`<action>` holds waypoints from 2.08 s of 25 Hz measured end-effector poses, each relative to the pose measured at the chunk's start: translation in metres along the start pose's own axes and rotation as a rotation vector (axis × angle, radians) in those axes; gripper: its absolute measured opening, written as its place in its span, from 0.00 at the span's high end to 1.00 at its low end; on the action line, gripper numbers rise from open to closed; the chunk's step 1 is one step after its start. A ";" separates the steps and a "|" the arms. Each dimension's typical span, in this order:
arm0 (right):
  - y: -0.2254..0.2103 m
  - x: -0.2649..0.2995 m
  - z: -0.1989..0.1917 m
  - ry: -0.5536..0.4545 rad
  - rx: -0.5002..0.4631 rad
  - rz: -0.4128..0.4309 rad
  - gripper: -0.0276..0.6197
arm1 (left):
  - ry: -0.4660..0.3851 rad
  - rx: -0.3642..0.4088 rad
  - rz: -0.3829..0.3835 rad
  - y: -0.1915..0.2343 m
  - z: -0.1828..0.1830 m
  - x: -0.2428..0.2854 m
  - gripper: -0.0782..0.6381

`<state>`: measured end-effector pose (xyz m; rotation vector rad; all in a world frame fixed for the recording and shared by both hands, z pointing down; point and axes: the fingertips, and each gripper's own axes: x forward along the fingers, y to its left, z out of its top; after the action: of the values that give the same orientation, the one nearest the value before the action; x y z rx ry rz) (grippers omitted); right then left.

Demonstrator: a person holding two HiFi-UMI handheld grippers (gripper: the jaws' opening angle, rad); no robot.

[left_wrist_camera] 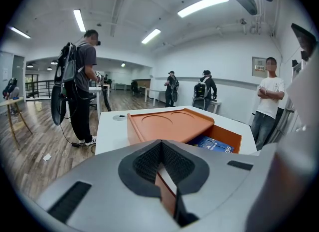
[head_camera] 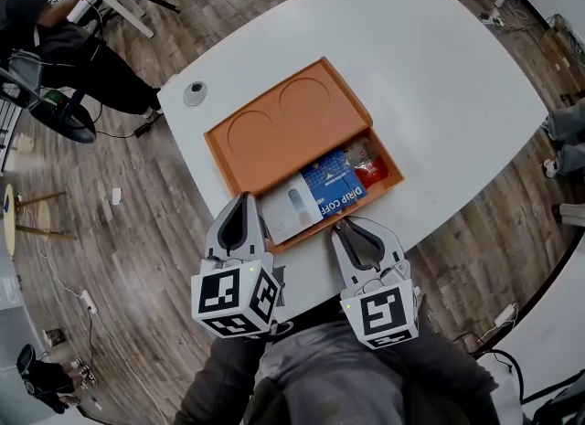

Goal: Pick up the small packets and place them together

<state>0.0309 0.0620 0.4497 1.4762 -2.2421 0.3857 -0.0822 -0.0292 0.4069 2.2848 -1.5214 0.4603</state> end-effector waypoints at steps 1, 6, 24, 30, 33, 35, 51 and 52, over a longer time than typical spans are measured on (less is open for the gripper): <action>0.001 -0.001 0.000 -0.001 -0.001 0.002 0.84 | 0.000 0.002 0.001 0.000 0.000 0.000 0.90; 0.002 -0.004 0.001 -0.003 -0.002 0.009 0.84 | 0.001 0.002 0.005 0.002 0.004 0.001 0.90; 0.008 -0.012 0.001 -0.019 -0.014 0.031 0.84 | 0.011 0.018 0.026 0.001 0.004 -0.002 0.90; 0.007 -0.012 0.000 -0.022 -0.024 0.040 0.84 | 0.011 0.018 0.030 0.001 0.006 0.000 0.90; 0.011 -0.021 -0.007 -0.024 -0.027 0.043 0.84 | 0.007 0.017 0.030 -0.004 -0.002 -0.007 0.90; 0.014 -0.027 -0.012 -0.027 -0.029 0.044 0.84 | 0.007 0.013 0.029 -0.007 -0.006 -0.012 0.90; 0.020 -0.034 -0.026 -0.007 0.017 0.102 0.85 | 0.047 -0.008 0.019 -0.006 -0.005 -0.009 0.90; 0.020 -0.035 -0.028 -0.008 0.019 0.108 0.85 | 0.049 -0.003 0.019 -0.007 -0.005 -0.008 0.90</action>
<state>0.0299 0.1105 0.4572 1.3717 -2.3377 0.4360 -0.0795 -0.0179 0.4064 2.2418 -1.5202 0.5154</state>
